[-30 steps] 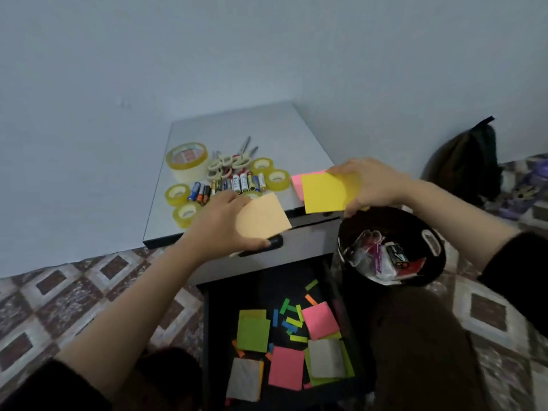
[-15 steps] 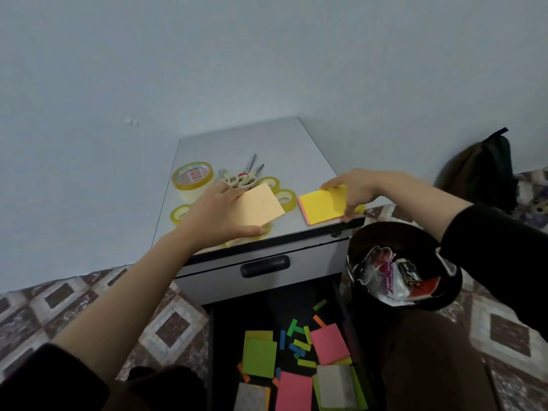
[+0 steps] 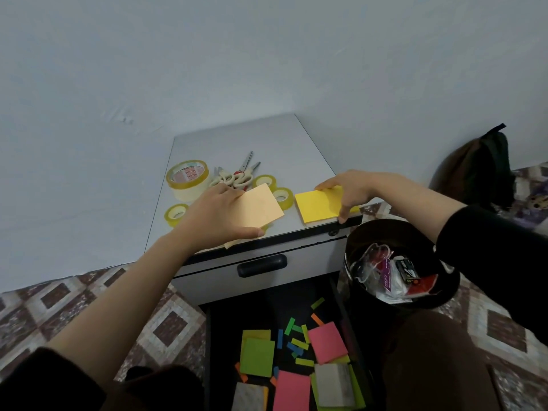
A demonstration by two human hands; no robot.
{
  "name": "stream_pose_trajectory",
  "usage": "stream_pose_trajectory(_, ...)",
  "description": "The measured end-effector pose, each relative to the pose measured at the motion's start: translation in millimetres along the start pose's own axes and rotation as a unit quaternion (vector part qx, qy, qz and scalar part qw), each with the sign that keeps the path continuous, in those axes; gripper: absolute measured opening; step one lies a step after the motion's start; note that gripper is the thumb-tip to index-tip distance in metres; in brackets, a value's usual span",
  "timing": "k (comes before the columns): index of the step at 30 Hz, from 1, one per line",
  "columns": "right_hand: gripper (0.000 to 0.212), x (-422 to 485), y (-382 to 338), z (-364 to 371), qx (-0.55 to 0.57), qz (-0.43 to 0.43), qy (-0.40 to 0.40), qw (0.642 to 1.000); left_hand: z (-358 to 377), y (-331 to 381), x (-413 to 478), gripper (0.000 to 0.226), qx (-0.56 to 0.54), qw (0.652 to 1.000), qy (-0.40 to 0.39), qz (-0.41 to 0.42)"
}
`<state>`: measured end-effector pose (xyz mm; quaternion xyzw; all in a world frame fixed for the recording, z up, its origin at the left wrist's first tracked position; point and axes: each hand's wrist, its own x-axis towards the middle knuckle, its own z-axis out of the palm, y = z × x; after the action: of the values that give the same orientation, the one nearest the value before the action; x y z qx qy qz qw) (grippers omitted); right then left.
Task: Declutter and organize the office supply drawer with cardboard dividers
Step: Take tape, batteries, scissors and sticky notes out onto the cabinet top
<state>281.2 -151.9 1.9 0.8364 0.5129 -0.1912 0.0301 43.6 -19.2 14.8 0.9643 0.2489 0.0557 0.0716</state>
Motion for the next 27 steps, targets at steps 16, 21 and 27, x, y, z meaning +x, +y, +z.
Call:
stream_pose_trajectory(16,0.037,-15.2,49.8,5.6,0.307,0.050,0.170,0.935,20.4,49.0,50.5,0.084,-0.053,0.997,-0.022,0.054)
stream_pose_trajectory(21,0.027,-23.6,73.9,38.0,0.427,0.104,0.120,0.890,34.0,79.2,79.8,0.116,-0.022,0.995,-0.041,0.091)
stream_pose_trajectory(27,0.049,-27.2,72.1,63.3,0.506,0.073,0.061,0.857,50.9,90.2,102.9,0.112,0.019,0.993,-0.059,0.101)
